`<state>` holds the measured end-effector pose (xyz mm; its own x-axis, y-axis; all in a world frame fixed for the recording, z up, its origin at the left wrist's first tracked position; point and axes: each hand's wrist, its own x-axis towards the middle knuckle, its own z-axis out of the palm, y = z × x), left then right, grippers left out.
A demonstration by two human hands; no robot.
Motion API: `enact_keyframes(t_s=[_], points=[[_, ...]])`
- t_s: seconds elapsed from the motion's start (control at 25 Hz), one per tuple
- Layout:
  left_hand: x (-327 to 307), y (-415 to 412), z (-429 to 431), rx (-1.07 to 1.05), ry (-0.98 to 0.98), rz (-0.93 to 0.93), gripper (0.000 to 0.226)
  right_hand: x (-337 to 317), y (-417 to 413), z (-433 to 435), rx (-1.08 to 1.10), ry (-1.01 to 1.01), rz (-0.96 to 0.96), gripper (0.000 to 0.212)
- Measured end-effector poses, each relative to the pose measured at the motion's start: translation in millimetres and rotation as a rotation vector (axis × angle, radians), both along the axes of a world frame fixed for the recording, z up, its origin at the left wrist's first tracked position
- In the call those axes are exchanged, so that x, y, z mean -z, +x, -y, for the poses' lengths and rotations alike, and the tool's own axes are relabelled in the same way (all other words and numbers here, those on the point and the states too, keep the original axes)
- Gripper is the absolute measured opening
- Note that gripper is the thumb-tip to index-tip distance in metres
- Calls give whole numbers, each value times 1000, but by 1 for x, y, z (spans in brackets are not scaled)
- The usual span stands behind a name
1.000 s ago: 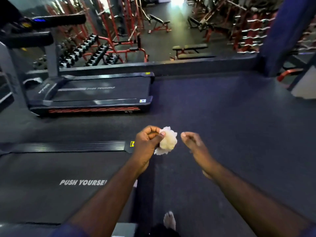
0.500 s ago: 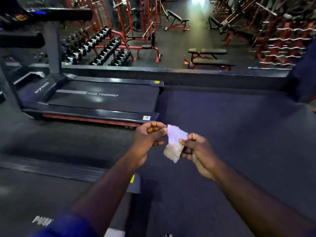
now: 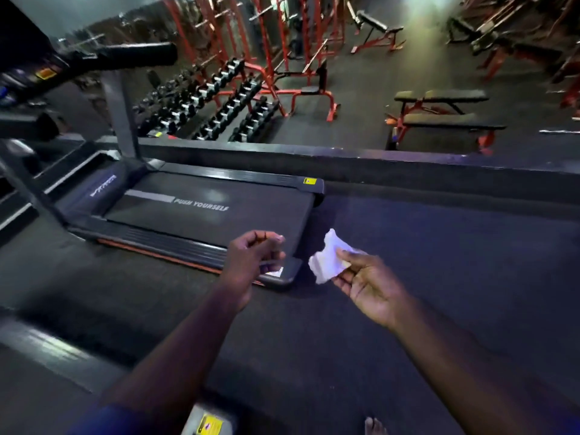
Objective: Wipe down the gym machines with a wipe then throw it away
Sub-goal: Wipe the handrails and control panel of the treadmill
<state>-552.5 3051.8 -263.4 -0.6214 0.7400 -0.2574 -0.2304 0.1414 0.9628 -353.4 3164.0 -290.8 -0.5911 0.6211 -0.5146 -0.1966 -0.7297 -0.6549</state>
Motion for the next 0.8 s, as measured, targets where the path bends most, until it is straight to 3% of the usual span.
enact_keyframes(t_s=[0.2, 0.28, 0.48, 0.64, 0.8], points=[[-13, -61, -89, -126, 44, 23, 12, -15, -81, -124, -186, 120, 57, 7], [-5, -100, -118, -187, 50, 17, 12, -8, -122, -163, -322, 246, 65, 19], [44, -227, -205, -336, 68, 91, 9, 27, -262, -270, -426, 333, 197, 21], [65, -335, -279, -443, 20, 187, 8, 44, -377, -350, -586, 268, 268, 28], [33, -421, -332, -503, 2, 166, 12, 19, -482, -413, -680, 342, 134, 29]])
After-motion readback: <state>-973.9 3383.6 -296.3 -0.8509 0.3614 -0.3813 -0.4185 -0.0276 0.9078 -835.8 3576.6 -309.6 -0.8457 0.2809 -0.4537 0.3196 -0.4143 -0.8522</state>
